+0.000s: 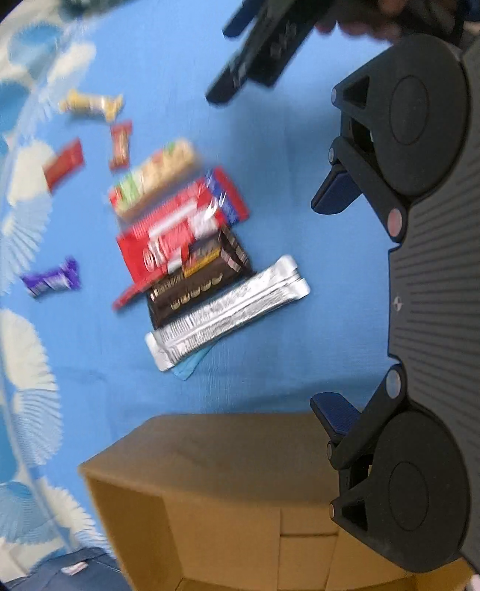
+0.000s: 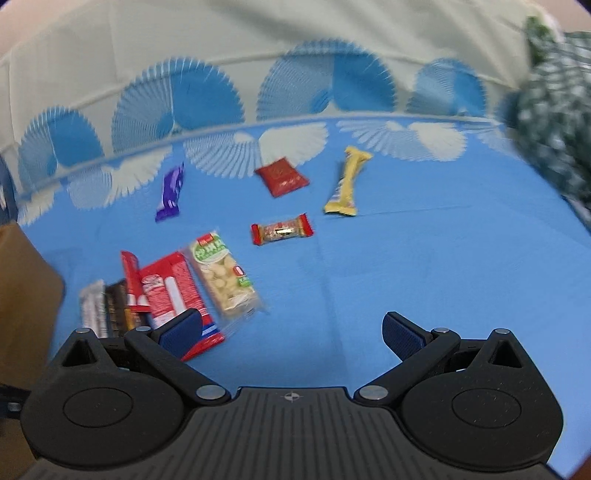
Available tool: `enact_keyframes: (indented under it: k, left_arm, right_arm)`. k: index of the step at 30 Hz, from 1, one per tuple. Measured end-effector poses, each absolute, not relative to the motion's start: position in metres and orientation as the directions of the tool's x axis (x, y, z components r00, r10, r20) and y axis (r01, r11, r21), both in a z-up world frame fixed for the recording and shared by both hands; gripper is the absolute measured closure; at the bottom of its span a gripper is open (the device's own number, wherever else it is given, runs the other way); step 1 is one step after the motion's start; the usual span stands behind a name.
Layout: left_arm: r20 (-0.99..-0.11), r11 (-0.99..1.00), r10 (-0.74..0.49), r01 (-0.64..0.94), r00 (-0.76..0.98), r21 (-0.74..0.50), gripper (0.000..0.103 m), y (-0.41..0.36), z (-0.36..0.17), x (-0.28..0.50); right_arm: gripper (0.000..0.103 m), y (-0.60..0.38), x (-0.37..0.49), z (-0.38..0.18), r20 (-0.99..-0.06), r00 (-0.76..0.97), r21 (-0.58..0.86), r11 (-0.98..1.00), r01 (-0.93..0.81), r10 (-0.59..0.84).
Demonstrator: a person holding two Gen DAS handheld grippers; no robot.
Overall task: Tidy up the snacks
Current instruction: 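Grasp the silver stick pack with the left tool while the right tool grasps the peanut bar pack, then carry the silver pack with the left tool while the right tool carries the peanut pack over the box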
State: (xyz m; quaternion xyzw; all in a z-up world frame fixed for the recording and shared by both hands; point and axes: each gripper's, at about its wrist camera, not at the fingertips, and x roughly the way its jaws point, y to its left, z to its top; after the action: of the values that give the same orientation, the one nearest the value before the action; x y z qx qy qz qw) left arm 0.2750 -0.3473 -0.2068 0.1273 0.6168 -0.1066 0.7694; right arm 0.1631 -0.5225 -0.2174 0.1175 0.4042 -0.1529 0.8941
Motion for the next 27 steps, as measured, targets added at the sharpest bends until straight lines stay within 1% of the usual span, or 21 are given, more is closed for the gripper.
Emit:
enact_keyframes:
  k: [5, 8, 9, 10, 11, 12, 13, 14, 15, 16, 20, 24, 26, 27]
  left_arm:
    - [-0.989, 0.967, 0.025, 0.247, 0.147, 0.061, 0.000, -0.344, -0.255, 0.306]
    - [-0.993, 0.983, 0.020, 0.178, 0.116, 0.041, 0.000, -0.336, -0.272, 0.320]
    - [-0.993, 0.988, 0.014, 0.150, 0.119, 0.032, 0.003, -0.333, -0.275, 0.324]
    - [-0.992, 0.991, 0.007, 0.131, 0.127, 0.024, 0.014, -0.331, -0.276, 0.325]
    - [-0.991, 0.993, -0.012, 0.121, 0.133, 0.004, 0.022, -0.328, -0.277, 0.326]
    - [-0.990, 0.992, -0.034, 0.122, 0.137, -0.017, 0.049, -0.327, -0.276, 0.326]
    - [-0.989, 0.992, -0.033, 0.129, 0.146, -0.014, 0.070, -0.327, -0.276, 0.325]
    - [-0.987, 0.991, -0.018, 0.137, 0.159, 0.004, 0.070, -0.327, -0.276, 0.324]
    - [-0.986, 0.990, -0.022, 0.143, 0.167, 0.002, 0.071, -0.326, -0.276, 0.321]
    - [-0.985, 0.989, -0.032, 0.151, 0.169, -0.006, 0.072, -0.324, -0.277, 0.317]
    - [-0.988, 0.975, -0.085, 0.213, 0.132, -0.055, 0.072, -0.310, -0.266, 0.281]
    - [-0.985, 0.963, -0.134, 0.250, 0.106, -0.104, 0.069, -0.290, -0.266, 0.250]
    - [-0.981, 0.959, -0.150, 0.258, 0.124, -0.114, 0.061, -0.284, -0.266, 0.245]
    - [-0.981, 0.961, -0.144, 0.255, 0.128, -0.108, 0.048, -0.283, -0.274, 0.246]
  right_arm:
    - [0.000, -0.532, 0.223, -0.251, -0.809, 0.585, 0.111, 0.964, 0.240, -0.052]
    - [0.001, -0.524, 0.253, -0.272, -0.828, 0.558, 0.067, 0.979, 0.192, -0.053]
    - [0.001, -0.522, 0.262, -0.278, -0.832, 0.552, 0.054, 0.981, 0.188, -0.060]
    - [0.003, -0.520, 0.267, -0.284, -0.830, 0.554, 0.047, 0.981, 0.190, -0.068]
    - [0.015, -0.519, 0.270, -0.287, -0.825, 0.561, 0.050, 0.982, 0.183, -0.062]
    - [0.023, -0.519, 0.271, -0.290, -0.822, 0.568, 0.058, 0.983, 0.175, -0.053]
    - [0.040, -0.518, 0.268, -0.290, -0.811, 0.583, 0.065, 0.984, 0.165, -0.044]
    - [0.057, -0.516, 0.265, -0.288, -0.798, 0.601, 0.055, 0.987, 0.153, -0.049]
    - [0.063, -0.514, 0.260, -0.287, -0.793, 0.607, 0.040, 0.990, 0.135, -0.050]
    - [0.064, -0.513, 0.254, -0.286, -0.792, 0.608, 0.031, 0.992, 0.124, -0.052]
    - [0.064, -0.515, 0.213, -0.281, -0.810, 0.580, -0.003, 0.989, 0.150, -0.091]
    - [0.064, -0.520, 0.163, -0.277, -0.824, 0.559, 0.033, 0.979, 0.200, -0.087]
    - [0.060, -0.521, 0.148, -0.277, -0.825, 0.558, 0.045, 0.973, 0.227, -0.092]
    - [0.055, -0.522, 0.145, -0.277, -0.823, 0.559, 0.049, 0.969, 0.241, -0.097]
